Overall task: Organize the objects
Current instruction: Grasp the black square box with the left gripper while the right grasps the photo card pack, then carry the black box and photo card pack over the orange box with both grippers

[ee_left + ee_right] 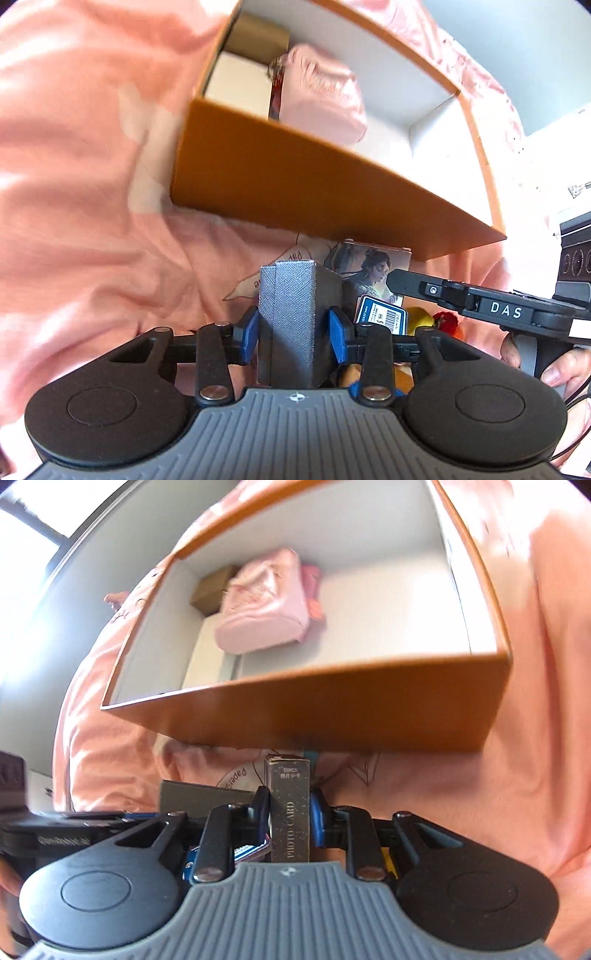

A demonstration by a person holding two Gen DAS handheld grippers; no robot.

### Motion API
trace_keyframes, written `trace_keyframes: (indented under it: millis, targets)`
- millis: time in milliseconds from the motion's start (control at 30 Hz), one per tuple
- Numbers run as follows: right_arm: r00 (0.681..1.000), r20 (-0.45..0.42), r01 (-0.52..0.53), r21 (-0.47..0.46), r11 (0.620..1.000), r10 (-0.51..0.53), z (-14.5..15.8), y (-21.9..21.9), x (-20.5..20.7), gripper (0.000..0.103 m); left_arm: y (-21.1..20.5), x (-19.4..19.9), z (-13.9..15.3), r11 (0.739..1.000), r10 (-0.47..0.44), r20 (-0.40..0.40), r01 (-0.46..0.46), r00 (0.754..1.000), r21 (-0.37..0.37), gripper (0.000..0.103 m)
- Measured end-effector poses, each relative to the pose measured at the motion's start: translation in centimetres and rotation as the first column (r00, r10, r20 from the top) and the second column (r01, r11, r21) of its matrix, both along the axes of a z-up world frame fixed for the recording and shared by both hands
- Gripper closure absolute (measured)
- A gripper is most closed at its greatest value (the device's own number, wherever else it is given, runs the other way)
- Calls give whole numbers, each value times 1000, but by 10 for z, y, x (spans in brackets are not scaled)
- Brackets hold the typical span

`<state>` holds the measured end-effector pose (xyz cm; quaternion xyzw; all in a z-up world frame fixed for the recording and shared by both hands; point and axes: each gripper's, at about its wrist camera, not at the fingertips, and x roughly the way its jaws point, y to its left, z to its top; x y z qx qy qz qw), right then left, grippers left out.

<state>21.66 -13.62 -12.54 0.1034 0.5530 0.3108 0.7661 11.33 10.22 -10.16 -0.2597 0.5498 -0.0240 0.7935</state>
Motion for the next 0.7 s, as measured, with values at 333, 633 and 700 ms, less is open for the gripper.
trace_keyframes:
  millis: [333,633,700]
  targets:
    - [981,189,-43,-13,999,45,65,-13,-23,79,-3,-10,58,998,-27,167,17,986,66,58]
    - [946,324,-25,16,1000,19,124,-25,-40,79,-14,-6,97,997,-49,305,28,951,75,58]
    - [936,351,-23,29,999,11,138,-28,-41,79,-15,-1,103,996,-54,330,28,942,83,58]
